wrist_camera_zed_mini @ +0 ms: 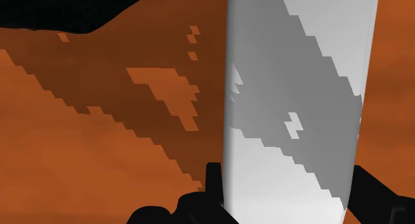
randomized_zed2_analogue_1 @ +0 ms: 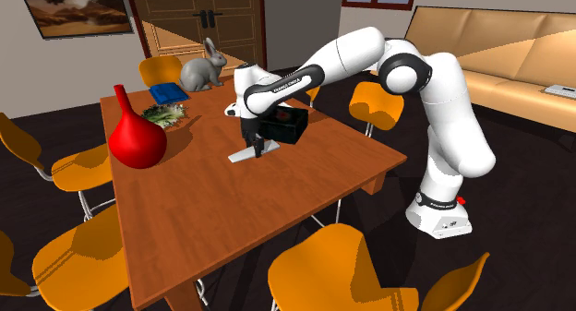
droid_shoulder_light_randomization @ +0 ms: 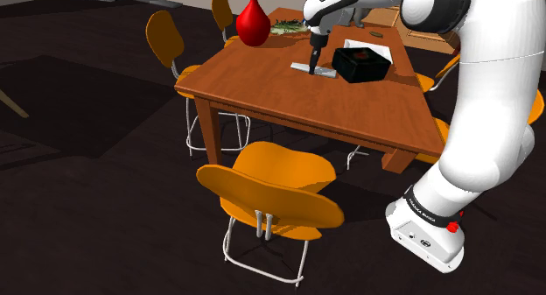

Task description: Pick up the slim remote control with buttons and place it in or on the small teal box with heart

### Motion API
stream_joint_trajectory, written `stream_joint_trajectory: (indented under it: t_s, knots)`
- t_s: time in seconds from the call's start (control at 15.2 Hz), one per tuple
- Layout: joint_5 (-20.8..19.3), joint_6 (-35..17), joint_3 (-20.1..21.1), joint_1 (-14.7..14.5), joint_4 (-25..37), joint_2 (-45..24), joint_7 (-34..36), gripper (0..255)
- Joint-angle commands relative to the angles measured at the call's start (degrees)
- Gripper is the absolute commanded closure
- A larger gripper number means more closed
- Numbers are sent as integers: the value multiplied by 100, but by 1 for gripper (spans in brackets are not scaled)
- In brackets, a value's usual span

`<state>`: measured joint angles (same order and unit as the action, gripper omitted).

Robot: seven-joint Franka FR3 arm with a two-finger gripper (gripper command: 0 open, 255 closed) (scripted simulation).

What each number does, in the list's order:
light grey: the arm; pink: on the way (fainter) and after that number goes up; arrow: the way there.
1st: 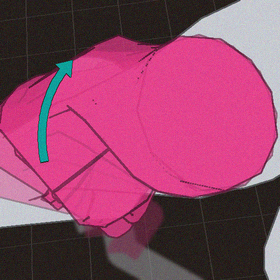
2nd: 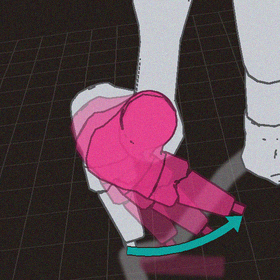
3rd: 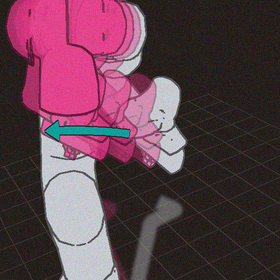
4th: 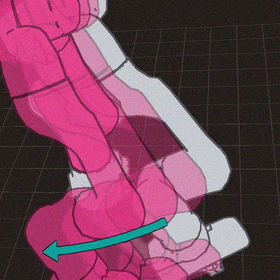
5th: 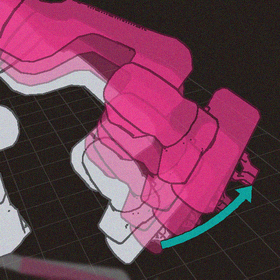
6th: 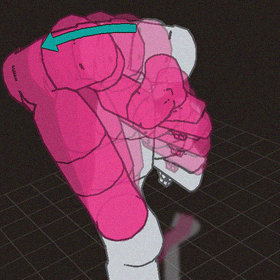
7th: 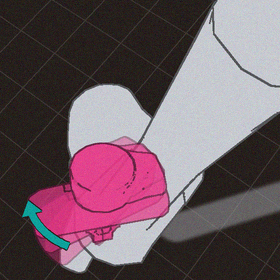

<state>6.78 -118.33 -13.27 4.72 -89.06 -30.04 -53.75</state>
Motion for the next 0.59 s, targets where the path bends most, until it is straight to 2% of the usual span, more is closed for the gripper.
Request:
stream_joint_trajectory:
  t_s: [0.0,0.2,0.53]
  knots:
    - [0,0,0,0,0,0,0,255]
    - [0,-1,0,0,0,-1,-1,255]
    - [-38,316,-21,-6,183,136,21,255]
